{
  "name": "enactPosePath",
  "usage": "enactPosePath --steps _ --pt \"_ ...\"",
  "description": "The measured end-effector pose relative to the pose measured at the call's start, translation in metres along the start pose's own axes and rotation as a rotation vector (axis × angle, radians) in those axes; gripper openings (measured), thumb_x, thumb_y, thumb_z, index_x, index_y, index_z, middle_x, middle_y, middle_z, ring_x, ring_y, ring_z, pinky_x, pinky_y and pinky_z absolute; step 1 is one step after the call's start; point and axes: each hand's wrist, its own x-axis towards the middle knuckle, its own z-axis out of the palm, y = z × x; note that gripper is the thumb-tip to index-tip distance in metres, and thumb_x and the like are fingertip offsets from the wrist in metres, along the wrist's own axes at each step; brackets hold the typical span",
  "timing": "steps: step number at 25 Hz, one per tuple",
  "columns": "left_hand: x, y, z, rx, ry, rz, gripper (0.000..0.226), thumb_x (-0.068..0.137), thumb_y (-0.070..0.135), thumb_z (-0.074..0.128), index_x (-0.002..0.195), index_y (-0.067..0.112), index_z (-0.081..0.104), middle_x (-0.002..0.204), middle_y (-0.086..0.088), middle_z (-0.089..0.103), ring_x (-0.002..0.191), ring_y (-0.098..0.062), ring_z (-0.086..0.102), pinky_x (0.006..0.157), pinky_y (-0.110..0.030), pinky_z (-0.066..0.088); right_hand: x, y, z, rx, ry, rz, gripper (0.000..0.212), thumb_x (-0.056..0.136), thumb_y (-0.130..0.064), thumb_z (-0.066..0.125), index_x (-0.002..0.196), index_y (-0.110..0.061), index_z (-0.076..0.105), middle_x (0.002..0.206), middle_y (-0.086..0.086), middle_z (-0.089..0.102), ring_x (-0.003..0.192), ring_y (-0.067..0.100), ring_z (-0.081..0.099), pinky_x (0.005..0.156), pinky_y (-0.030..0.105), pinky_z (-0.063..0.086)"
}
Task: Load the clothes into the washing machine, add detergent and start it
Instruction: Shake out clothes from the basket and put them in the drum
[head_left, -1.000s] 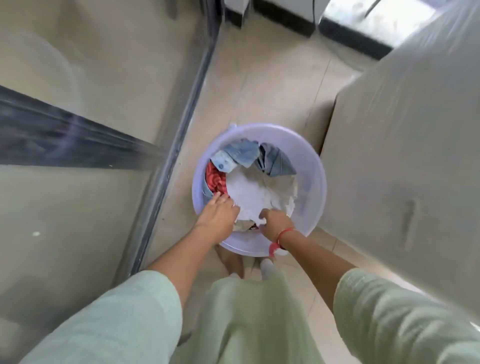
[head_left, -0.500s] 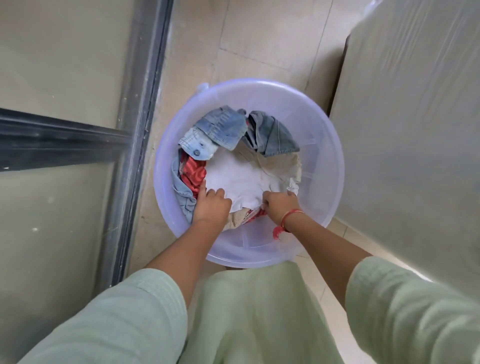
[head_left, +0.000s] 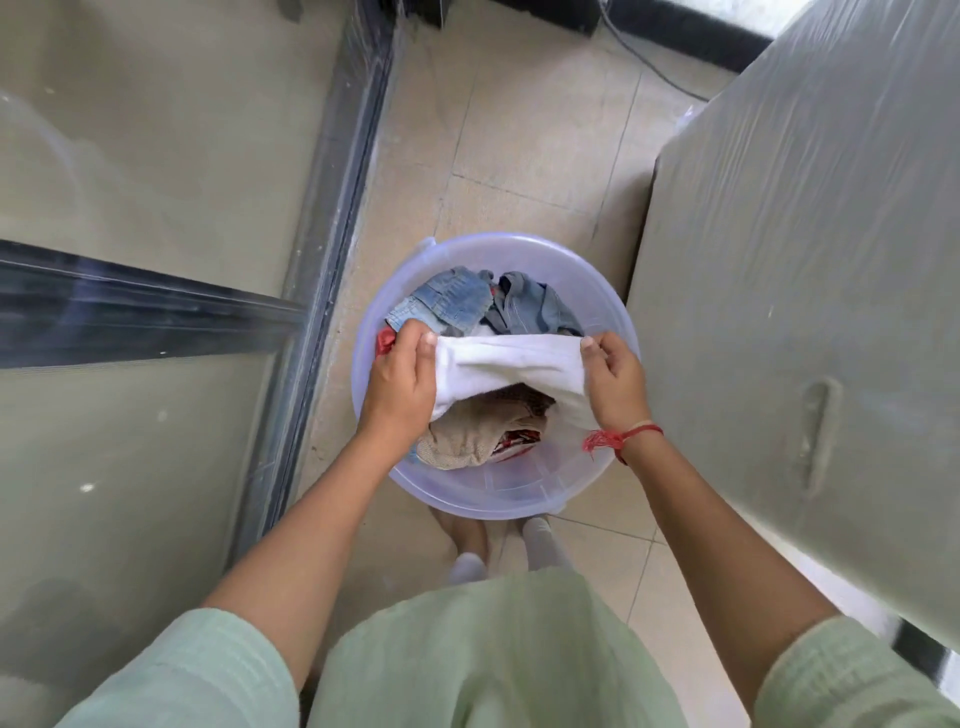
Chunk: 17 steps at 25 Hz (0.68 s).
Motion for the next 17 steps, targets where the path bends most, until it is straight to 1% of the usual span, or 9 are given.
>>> enactPosePath --steps 3,5,7,8,10,12,14,16,17 --pt "-0.007 0.013 -0.035 0.091 -0.288 -0.091 0.059 0.075 0.072 0.037 0.092 0.017 0.052 0.080 0.002 0.058 0.076 -0.018 0.055 0.068 -0.033 0.043 -0.021 -0.041 -0.030 -0.240 -0.242 -0.031 0.048 0.067 -0.061 0.067 0.091 -0.021 0.055 0.079 -0.008 0.056 0.071 0.010 0.052 0.065 0.028 0.043" --pt "-0.018 0.025 -0.059 0.446 -0.578 -0.080 0.065 0.058 0.079 0.055 0.104 0.033 0.055 0.093 0.011 0.059 0.087 -0.017 0.058 0.072 -0.032 0.048 -0.039 -0.059 -0.050 -0.731 -0.515 -0.013 0.062 0.063 -0.050 0.078 0.114 -0.026 0.054 0.100 -0.005 0.060 0.091 0.017 0.058 0.078 0.030 0.048" --pt "-0.031 0.044 -0.072 0.724 -0.744 -0.014 0.051 0.060 0.062 0.071 0.099 0.031 0.059 0.086 0.014 0.052 0.090 -0.018 0.058 0.064 -0.028 0.041 -0.061 -0.075 -0.061 -1.119 -0.667 0.053 0.047 0.073 -0.036 0.073 0.116 -0.022 0.059 0.111 0.003 0.063 0.092 0.022 0.058 0.077 0.028 0.045" --pt "-0.037 0.054 -0.074 0.749 -0.762 -0.016 0.037 0.065 0.051 0.072 0.090 0.027 0.061 0.082 0.011 0.051 0.088 -0.020 0.059 0.058 -0.027 0.037 -0.073 -0.084 -0.064 -1.161 -0.684 0.086 0.036 0.078 -0.032 0.068 0.112 -0.019 0.063 0.110 0.006 0.064 0.087 0.022 0.058 0.073 0.027 0.043" --pt "-0.050 0.068 -0.077 0.697 -0.740 -0.051 0.020 0.070 0.039 0.070 0.075 0.023 0.059 0.083 0.004 0.053 0.083 -0.023 0.059 0.052 -0.028 0.032 -0.098 -0.098 -0.074 -1.087 -0.609 0.052 0.024 0.085 -0.027 0.060 0.104 -0.015 0.067 0.104 0.009 0.064 0.086 0.025 0.060 0.068 0.027 0.040" --pt "-0.059 0.077 -0.082 0.535 -0.577 -0.030 0.020 0.071 0.037 0.072 0.078 0.022 0.061 0.094 0.002 0.051 0.087 -0.021 0.056 0.059 -0.030 0.040 -0.119 -0.104 -0.087 -0.919 -0.282 -0.170 0.018 0.084 -0.019 0.054 0.095 -0.013 0.067 0.097 0.007 0.058 0.084 0.028 0.060 0.065 0.028 0.037" --pt "-0.065 0.085 -0.082 0.318 -0.307 0.056 0.047 0.065 0.045 0.077 0.100 0.019 0.058 0.106 0.004 0.049 0.097 -0.017 0.053 0.075 -0.032 0.044 -0.141 -0.110 -0.095 -0.474 0.100 -0.344 0.022 0.076 -0.014 0.047 0.087 -0.017 0.066 0.089 -0.003 0.052 0.078 0.019 0.055 0.065 0.026 0.040" --pt "-0.067 0.086 -0.072 0.092 -0.115 0.122 0.076 0.062 0.056 0.074 0.121 0.019 0.044 0.120 0.006 0.046 0.108 -0.009 0.048 0.089 -0.025 0.041 -0.154 -0.120 -0.097 0.075 0.325 -0.417 0.036 0.073 -0.006 0.039 0.086 -0.030 0.063 0.083 -0.015 0.058 0.078 0.002 0.055 0.070 0.013 0.041" --pt "-0.066 0.081 -0.063 0.007 -0.046 0.116 0.078 0.067 0.057 0.070 0.127 0.019 0.038 0.123 0.006 0.046 0.111 -0.006 0.047 0.093 -0.021 0.039 -0.155 -0.127 -0.098 0.237 0.409 -0.434 0.040 0.074 0.001 0.036 0.085 -0.031 0.059 0.080 -0.021 0.059 0.076 -0.005 0.053 0.070 0.011 0.041"
